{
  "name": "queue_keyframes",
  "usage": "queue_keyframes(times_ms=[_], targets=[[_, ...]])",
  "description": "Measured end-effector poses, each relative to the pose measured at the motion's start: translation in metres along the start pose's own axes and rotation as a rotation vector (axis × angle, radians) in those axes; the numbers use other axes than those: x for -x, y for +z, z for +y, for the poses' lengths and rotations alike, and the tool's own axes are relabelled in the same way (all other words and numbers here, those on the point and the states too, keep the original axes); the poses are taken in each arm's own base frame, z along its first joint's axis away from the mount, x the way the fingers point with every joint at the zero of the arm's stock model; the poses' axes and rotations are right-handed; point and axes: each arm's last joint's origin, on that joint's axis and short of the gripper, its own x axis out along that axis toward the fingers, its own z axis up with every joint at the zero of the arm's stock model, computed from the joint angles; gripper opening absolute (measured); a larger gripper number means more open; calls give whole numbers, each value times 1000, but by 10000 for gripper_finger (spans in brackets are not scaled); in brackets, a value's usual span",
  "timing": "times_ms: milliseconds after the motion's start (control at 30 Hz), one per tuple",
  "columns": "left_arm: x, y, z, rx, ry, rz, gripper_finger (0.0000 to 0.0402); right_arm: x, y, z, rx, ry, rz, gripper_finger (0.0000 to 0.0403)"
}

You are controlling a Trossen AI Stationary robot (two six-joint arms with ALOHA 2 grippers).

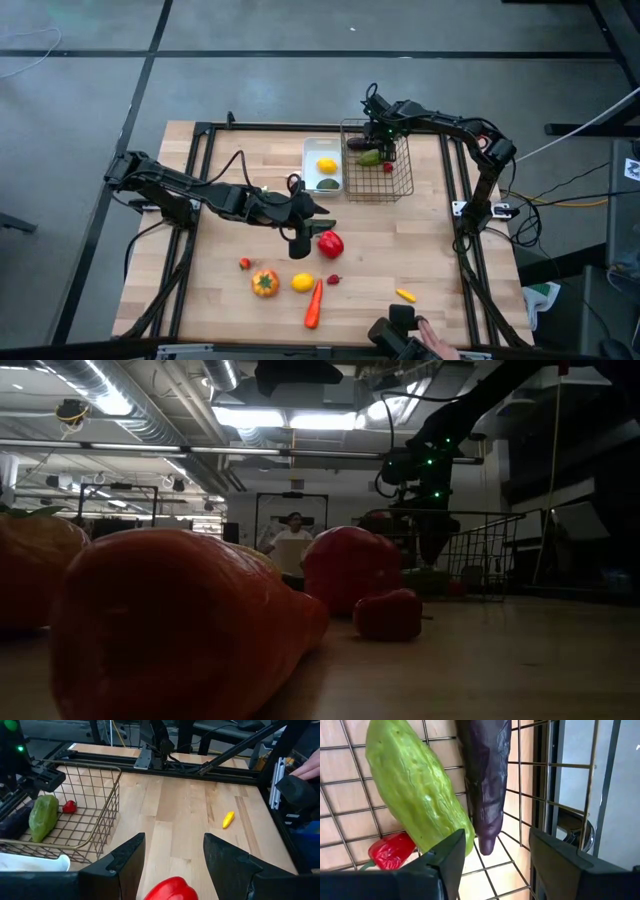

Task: Sort produce into baskets
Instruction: Put the yellow lemon into the white bin

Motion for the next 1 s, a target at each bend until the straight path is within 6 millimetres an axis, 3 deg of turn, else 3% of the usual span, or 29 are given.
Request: queue_keyframes(times_ms=[233, 500, 833, 1000], targets=[[3, -2, -10, 39, -38, 5, 198, 0, -1, -1, -1, -22, 18, 249], [10, -11, -36, 93, -105, 39, 198, 0, -1, -1, 0, -30, 29, 275], [-1, -52, -78, 214, -219, 264, 198, 0, -1, 0, 2, -20, 30, 276], [-8, -73, -89, 221, -216, 383, 198, 10, -3, -1, -2, -43, 16, 276]])
